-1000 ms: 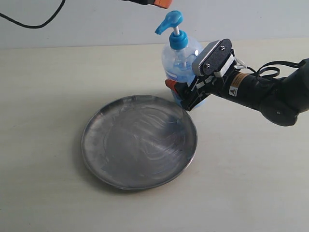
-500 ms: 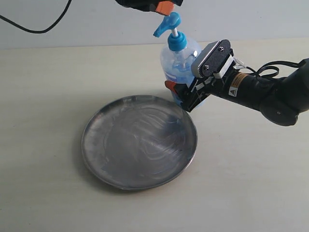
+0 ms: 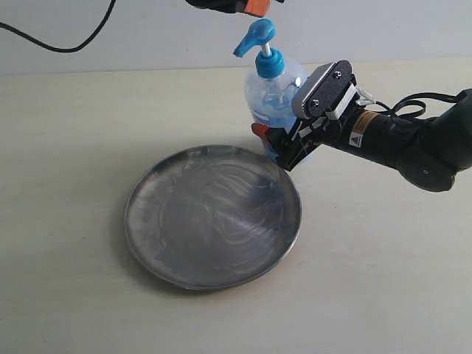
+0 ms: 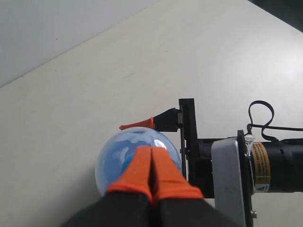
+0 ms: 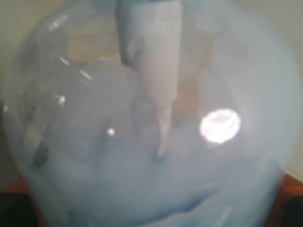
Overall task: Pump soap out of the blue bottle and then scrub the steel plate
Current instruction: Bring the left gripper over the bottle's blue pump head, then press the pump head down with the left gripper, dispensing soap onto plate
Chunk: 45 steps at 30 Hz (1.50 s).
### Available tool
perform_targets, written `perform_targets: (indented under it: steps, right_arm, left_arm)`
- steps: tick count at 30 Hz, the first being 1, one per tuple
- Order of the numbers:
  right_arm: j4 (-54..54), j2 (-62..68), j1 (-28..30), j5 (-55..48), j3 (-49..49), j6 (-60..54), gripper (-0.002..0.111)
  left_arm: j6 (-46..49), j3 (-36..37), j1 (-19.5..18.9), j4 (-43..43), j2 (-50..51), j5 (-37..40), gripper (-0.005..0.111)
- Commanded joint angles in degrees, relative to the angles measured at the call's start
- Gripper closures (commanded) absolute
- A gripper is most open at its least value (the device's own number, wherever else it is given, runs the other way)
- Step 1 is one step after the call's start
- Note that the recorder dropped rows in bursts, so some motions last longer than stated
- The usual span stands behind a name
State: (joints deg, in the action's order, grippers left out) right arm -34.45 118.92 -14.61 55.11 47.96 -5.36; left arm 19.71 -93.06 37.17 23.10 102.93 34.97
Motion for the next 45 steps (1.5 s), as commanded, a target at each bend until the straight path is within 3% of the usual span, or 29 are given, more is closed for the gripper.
perform_targets:
  steps: [1,45]
  right_arm:
    - [-0.5,-1.0,-0.1,2.0,0.5,-0.6,0.108]
    - [-2.6,-1.0,-0.1,2.3,0.5,-0.6,0.108]
  left_arm:
    - [0.0,-0.4,0.2,0.7,-0.3,-0.8,0.107]
    - [-0.1,-0.4,0.2,0.3,1.7,4.3,0.107]
